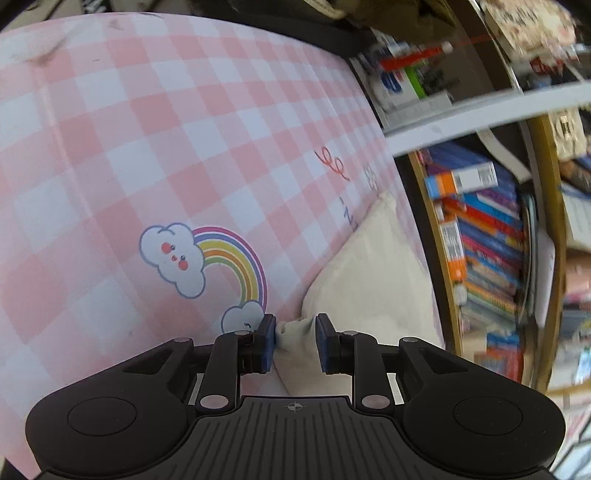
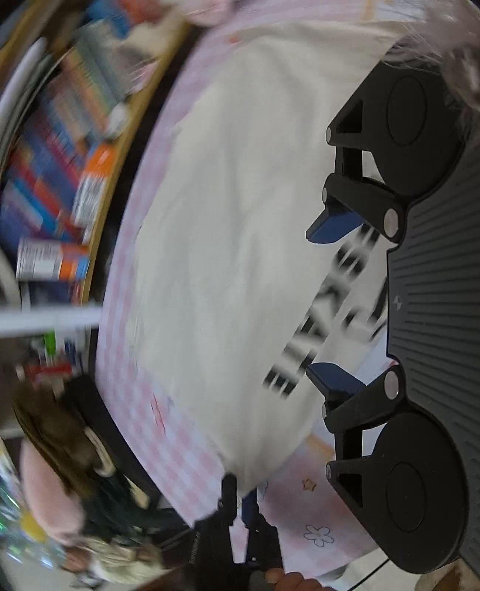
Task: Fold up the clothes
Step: 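Grasp the shirt corner with the left gripper and lift it while the right gripper approaches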
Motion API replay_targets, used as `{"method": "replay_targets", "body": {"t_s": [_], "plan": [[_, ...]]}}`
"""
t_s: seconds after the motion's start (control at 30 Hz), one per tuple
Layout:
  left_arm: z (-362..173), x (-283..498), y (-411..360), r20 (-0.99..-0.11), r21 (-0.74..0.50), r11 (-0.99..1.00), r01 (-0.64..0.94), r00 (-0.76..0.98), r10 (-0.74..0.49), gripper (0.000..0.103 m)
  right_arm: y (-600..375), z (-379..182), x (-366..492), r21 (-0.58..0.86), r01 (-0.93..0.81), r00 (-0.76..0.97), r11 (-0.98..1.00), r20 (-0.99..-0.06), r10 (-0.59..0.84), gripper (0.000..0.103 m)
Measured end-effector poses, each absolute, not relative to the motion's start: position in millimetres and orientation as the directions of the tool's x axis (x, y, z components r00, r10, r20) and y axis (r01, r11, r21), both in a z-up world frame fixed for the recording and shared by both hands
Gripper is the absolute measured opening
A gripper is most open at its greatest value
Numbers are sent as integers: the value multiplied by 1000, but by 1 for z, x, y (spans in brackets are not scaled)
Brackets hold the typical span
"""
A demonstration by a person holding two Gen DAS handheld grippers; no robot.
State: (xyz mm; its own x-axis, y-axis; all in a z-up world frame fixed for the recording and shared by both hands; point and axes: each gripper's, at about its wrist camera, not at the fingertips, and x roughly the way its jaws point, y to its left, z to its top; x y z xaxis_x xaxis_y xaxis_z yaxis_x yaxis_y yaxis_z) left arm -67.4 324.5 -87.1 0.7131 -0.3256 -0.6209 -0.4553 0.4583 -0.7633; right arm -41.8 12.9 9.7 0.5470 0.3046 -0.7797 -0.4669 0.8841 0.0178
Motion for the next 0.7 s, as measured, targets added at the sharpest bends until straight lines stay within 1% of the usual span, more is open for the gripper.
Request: {"method": "replay_targets", "body": {"t_s": [0.2, 0.37, 0.4, 0.43, 0.5, 0.53, 0.63, 0.7], "plan": [[-90, -53, 340, -603, -783, 487, -387, 665, -441, 25, 68, 5, -45, 3, -489, 528, 872, -795, 299, 72], [-92, -45, 346, -587, -799, 479, -363, 641, -494, 24, 99, 1, -44, -17, -488, 520, 873, -808, 275, 72], [-91, -44, 345, -590, -796, 487, -358, 637, -496, 23, 104, 1, -44, -22, -491, 520, 871, -809, 273, 72], [-90, -43, 344, -593, -793, 496, -353, 632, -499, 17, 109, 1, -44, -27, -496, 520, 868, -810, 272, 72], [-89, -41, 342, -598, -788, 514, -337, 615, -514, 14, 120, 1, -44, -40, -509, 522, 860, -808, 272, 71], [-89, -39, 341, -596, -791, 517, -326, 600, -534, 8, 125, 2, -43, -46, -517, 524, 855, -807, 273, 71], [-81, -39, 343, -535, -832, 487, -267, 618, -576, 7, 144, 2, -42, -84, -558, 534, 825, -798, 280, 69], [-70, -38, 342, -510, -837, 509, -204, 630, -586, 7, 156, 2, -44, -126, -597, 543, 792, -790, 284, 68]]}}
